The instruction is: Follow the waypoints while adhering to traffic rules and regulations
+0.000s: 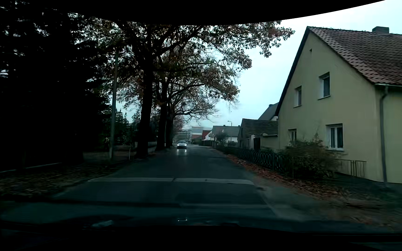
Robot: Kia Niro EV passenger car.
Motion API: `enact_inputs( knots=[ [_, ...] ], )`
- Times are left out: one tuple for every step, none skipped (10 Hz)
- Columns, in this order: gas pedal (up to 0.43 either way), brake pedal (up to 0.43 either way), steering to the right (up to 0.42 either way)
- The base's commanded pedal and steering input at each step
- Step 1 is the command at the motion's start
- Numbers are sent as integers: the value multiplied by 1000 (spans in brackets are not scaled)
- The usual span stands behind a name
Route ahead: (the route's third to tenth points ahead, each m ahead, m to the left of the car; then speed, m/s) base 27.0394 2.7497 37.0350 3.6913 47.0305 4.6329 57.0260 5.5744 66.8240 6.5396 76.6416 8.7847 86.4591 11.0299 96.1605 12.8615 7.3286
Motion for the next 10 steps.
enact_inputs(
  knots=[
    [118,0,-18],
    [118,0,-15],
    [118,0,-13],
    [118,0,-11],
    [118,0,-6],
    [118,0,-1],
    [118,0,1],
    [118,0,2],
    [118,0,2],
    [130,0,2]
  ],
)
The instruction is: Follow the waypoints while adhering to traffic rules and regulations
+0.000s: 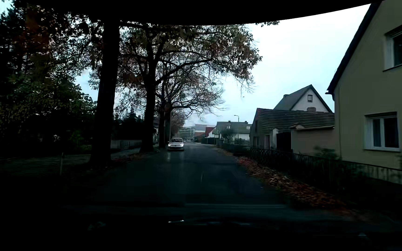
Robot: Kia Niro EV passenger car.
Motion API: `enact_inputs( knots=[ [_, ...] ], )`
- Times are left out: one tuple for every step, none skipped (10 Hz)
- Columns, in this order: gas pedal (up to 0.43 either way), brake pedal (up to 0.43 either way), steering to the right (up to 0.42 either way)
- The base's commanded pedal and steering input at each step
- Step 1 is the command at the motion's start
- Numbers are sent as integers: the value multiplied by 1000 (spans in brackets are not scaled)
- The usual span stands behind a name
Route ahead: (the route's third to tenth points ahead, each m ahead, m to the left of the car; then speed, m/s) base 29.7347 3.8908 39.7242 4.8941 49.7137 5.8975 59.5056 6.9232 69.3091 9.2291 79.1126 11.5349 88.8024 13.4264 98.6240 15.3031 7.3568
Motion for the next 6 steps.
enact_inputs(
  knots=[
    [130,0,2],
    [130,0,2],
    [130,0,0],
    [130,0,-1],
    [130,0,-5],
    [130,0,-9]
  ],
)
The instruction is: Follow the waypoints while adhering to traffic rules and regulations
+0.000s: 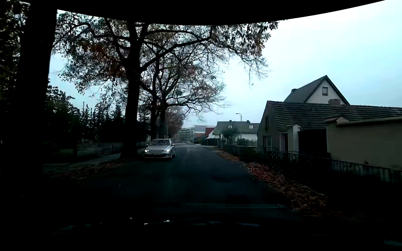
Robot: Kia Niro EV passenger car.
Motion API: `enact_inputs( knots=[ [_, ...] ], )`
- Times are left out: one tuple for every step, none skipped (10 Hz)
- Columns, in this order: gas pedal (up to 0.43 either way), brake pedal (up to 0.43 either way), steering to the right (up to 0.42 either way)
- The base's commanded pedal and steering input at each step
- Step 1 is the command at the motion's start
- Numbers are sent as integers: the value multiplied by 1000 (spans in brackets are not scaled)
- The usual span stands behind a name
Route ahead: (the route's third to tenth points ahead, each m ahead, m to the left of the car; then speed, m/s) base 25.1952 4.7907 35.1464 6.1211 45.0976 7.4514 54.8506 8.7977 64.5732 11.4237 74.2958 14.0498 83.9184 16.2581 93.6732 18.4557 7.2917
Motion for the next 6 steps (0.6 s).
enact_inputs(
  knots=[
    [130,0,-12],
    [130,0,-16],
    [130,0,-18],
    [130,0,-22],
    [130,0,-25],
    [130,0,-26]
  ],
)
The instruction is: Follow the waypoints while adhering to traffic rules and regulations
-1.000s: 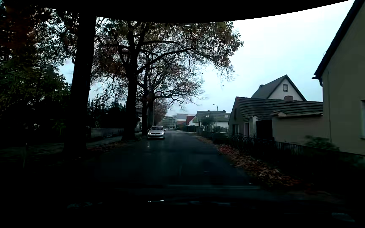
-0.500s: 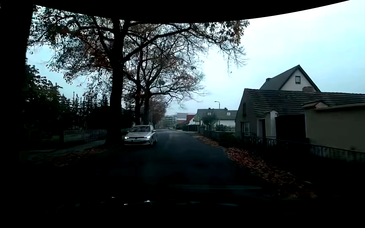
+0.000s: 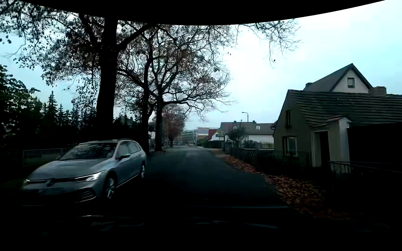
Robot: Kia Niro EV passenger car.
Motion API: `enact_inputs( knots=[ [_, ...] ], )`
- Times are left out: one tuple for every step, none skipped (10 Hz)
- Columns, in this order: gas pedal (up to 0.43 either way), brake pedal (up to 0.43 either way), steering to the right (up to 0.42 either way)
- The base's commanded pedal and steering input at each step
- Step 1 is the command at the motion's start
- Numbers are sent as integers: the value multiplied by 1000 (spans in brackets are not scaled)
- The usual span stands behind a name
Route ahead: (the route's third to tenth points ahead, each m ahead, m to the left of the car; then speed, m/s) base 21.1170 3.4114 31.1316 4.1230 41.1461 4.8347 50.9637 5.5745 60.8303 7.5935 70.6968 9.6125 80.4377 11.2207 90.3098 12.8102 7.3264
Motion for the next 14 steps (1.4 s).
enact_inputs(
  knots=[
    [130,0,-26],
    [130,0,-28],
    [130,0,-28],
    [130,0,-28],
    [130,0,-29],
    [130,0,-30],
    [130,0,-30],
    [130,0,-30],
    [130,0,-29],
    [130,0,-28],
    [130,0,-25],
    [130,0,-25],
    [130,0,-23],
    [130,0,-20]
  ],
)
